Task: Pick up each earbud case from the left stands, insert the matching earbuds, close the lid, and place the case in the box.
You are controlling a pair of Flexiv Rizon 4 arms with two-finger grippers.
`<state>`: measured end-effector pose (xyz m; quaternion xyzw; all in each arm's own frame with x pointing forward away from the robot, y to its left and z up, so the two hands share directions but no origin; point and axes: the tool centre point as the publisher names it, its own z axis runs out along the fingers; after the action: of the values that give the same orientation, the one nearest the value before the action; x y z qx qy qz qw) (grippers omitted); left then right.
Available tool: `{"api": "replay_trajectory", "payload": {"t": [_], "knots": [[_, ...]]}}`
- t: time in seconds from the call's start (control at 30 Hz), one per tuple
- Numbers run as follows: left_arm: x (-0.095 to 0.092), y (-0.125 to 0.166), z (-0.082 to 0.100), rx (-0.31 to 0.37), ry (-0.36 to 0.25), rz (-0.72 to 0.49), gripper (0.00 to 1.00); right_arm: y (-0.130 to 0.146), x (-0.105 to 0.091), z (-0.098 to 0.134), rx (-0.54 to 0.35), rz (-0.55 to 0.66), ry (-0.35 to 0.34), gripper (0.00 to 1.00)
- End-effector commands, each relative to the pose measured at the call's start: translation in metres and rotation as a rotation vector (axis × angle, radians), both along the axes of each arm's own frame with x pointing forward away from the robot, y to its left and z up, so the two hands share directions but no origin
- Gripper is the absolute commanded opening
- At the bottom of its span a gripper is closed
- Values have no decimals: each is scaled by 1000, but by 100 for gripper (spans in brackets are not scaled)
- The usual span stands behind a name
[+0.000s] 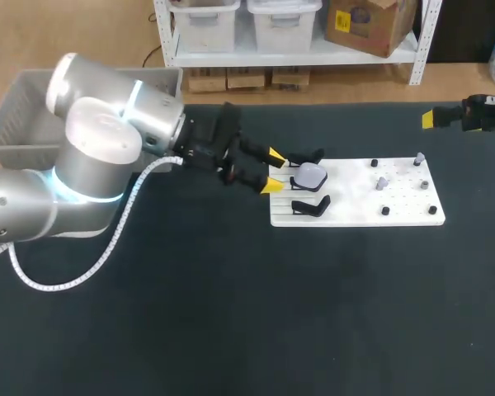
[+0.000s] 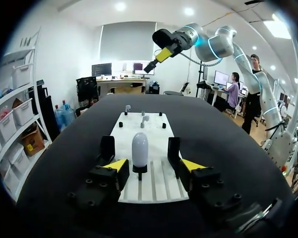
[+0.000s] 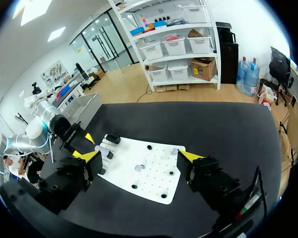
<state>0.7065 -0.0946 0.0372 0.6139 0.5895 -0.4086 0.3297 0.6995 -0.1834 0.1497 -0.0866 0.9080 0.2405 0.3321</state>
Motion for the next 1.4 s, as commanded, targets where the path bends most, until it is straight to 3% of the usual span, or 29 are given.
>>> {"api": "replay_trajectory", "payload": {"t": [0.03, 0.57, 1.4], "knots": [[8, -7, -7, 5, 9, -12, 63, -1, 0, 0, 2, 3, 0, 100], [13, -24, -11, -1, 6, -15, 50, -1, 0, 0, 2, 3, 0, 100], [12, -35, -20, -15, 28, -24, 49, -1, 0, 0, 2, 3, 0, 100]]}}
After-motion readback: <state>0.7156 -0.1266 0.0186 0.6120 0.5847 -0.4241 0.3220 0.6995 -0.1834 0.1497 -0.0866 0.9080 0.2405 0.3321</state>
